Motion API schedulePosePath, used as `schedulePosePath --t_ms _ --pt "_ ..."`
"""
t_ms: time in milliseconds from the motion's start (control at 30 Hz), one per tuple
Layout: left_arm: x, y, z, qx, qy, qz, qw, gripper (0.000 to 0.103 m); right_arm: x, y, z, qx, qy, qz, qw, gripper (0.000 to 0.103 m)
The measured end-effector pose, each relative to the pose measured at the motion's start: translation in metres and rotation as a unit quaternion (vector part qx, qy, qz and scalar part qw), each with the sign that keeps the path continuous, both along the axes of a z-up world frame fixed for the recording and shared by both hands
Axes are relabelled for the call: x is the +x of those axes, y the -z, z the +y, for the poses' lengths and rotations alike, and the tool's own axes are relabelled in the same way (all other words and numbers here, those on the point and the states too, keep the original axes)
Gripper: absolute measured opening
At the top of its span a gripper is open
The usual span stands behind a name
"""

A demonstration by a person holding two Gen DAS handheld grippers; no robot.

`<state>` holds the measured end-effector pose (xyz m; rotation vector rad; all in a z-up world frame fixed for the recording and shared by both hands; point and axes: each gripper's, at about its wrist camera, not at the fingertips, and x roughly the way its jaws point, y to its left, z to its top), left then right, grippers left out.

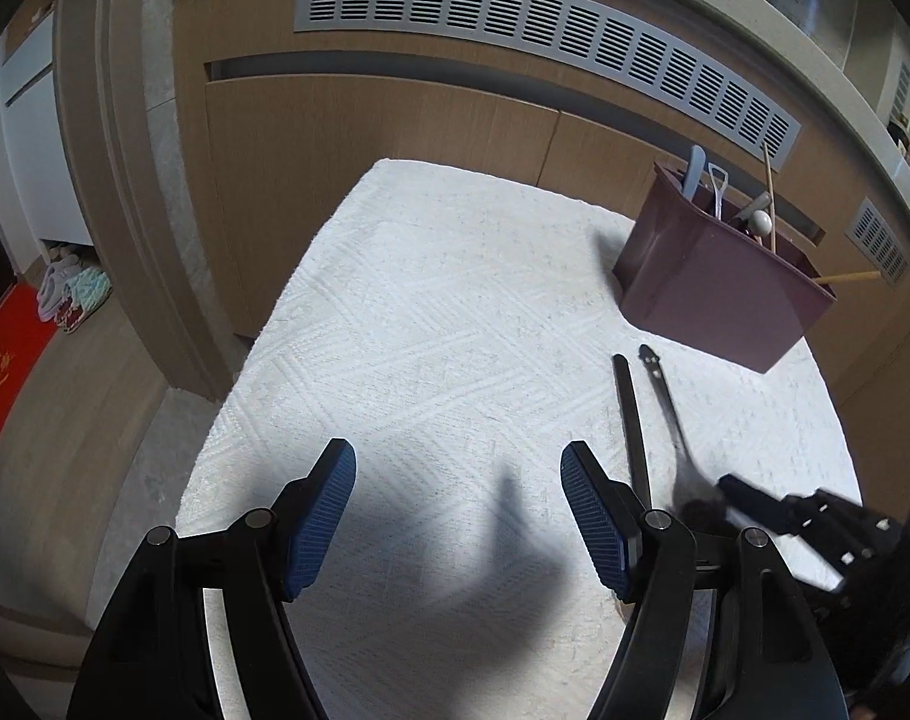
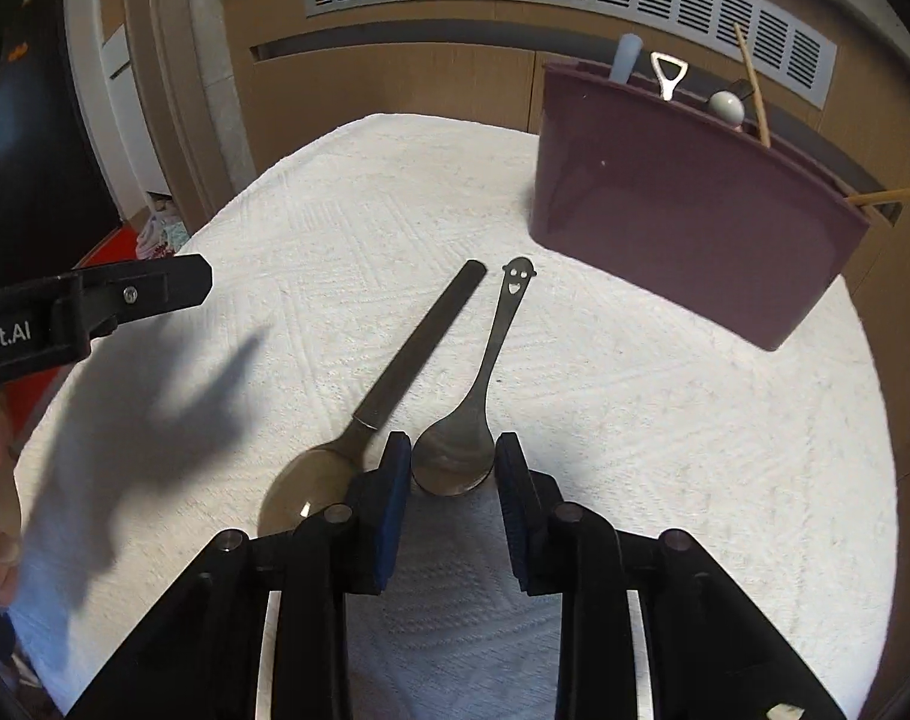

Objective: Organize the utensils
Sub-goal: 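Reach the left tool to the black-handled spoon while the right reaches the smiley-face spoon, then grasp the black-handled spoon with the left tool while the right grasps the smiley-face spoon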

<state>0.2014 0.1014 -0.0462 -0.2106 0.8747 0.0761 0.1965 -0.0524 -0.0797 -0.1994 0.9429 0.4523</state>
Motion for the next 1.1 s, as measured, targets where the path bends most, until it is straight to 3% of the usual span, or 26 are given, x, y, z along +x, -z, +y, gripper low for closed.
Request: schedulePosePath --t_ms 233,433,467,533,633,700,800,933,1100 --pt "0.029 0.004 -0.037 -0.028 0.086 0.031 0.9954 0.070 0.003 -0.069 -0.058 0.035 0.052 -0.065 0.996 0.026" --pt "0.072 0.016 -0.077 0.009 0.144 0.096 0.9849 0.048 0.008 -0.130 -0.108 0.073 0.089 -0.124 0.986 0.025" --pt "0.079 0.019 -0.081 0.017 0.146 0.109 0.9832 0.044 0.007 -0.136 -0.116 0.078 0.094 -0.129 0.984 0.016" --pt "0.089 0.026 -0.088 0.026 0.151 0.129 0.9797 0.041 0.003 -0.144 -0.131 0.085 0.102 -0.132 0.982 0.008" --pt "0.099 0.031 -0.103 0.060 0.157 0.139 0.9758 0.038 -0.005 -0.143 -0.148 0.090 0.111 -0.136 0.980 0.008" --pt "0.101 0.031 -0.111 0.077 0.163 0.135 0.9743 0.024 -0.007 -0.138 -0.152 0.088 0.107 -0.136 0.981 0.008" --pt "0.096 0.031 -0.120 0.091 0.171 0.117 0.9740 0.013 -0.010 -0.129 -0.160 0.096 0.105 -0.129 0.981 0.008" --pt "0.079 0.027 -0.117 0.076 0.165 0.078 0.9803 0.013 -0.007 -0.111 -0.169 0.078 0.113 -0.118 0.984 0.018" --pt "0.048 0.000 -0.105 0.039 0.149 0.003 0.9881 0.012 0.020 -0.073 -0.171 0.062 0.126 -0.063 0.988 0.036"
